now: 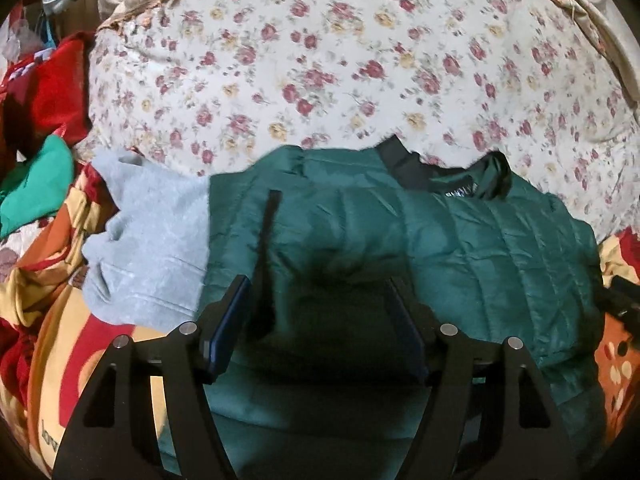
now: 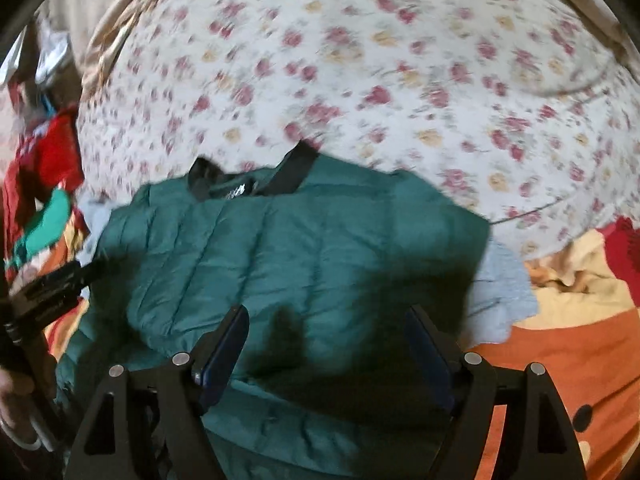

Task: Fold large clothes
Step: 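Open the left gripper and press the folded side down, then press the folded jacket flat with both grippers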

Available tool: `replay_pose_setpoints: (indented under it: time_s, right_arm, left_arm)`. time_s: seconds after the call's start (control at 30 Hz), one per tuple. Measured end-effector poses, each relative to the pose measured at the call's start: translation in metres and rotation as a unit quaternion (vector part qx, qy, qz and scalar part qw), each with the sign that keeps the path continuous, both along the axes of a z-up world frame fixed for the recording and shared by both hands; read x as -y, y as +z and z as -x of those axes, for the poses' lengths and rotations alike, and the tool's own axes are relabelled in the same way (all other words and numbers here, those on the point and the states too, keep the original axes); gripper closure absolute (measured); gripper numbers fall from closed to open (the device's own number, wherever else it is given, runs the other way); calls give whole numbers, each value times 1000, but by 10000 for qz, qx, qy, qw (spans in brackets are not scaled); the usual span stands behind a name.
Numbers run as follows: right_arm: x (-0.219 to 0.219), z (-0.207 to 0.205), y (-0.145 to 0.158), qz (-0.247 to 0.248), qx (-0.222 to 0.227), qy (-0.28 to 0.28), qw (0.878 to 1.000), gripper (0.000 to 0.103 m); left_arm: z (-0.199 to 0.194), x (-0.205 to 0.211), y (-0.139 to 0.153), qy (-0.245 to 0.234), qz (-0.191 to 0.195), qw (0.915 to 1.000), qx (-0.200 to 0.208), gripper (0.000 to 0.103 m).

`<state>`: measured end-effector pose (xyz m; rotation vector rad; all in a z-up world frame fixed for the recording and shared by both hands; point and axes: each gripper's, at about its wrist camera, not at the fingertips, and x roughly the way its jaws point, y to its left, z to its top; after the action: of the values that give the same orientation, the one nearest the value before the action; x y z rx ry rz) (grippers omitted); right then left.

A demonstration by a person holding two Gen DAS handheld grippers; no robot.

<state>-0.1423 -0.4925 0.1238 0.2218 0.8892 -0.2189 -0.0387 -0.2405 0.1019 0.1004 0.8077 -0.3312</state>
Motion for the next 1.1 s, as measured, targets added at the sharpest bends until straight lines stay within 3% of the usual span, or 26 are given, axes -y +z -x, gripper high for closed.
replay_pose_setpoints:
  time_s: [0.2,0.33,0.53,0.63,0.77,1.1]
  right_arm:
    - [-12,-19,-40,418,-437,-71,9981,26]
    - [-10,-25,-59,547,-427,-56,9976,25]
    - [-6,-23,-50,431,-436,71,9981,24]
    - [-1,-9,-26,203,-83,54,9997,25]
    - [10,-7,-4,458,172,-115,9987,25]
    - [42,-28,-49,296,-245,-304,9988,24]
  left_arm:
    - [-7,19,-25,14,-330,9994,-86,34]
    - [-14,23,-35,32,-354,9993,-129,32]
    - [-17,25,-38,36,-437,9989,-165,31]
    - [-17,24,-39,28,-436,9989,-179,31]
    - [-19,27,-40,57,-483,9986,-193,30]
    - [-25,31,-45,64,-490,9986,-201,23]
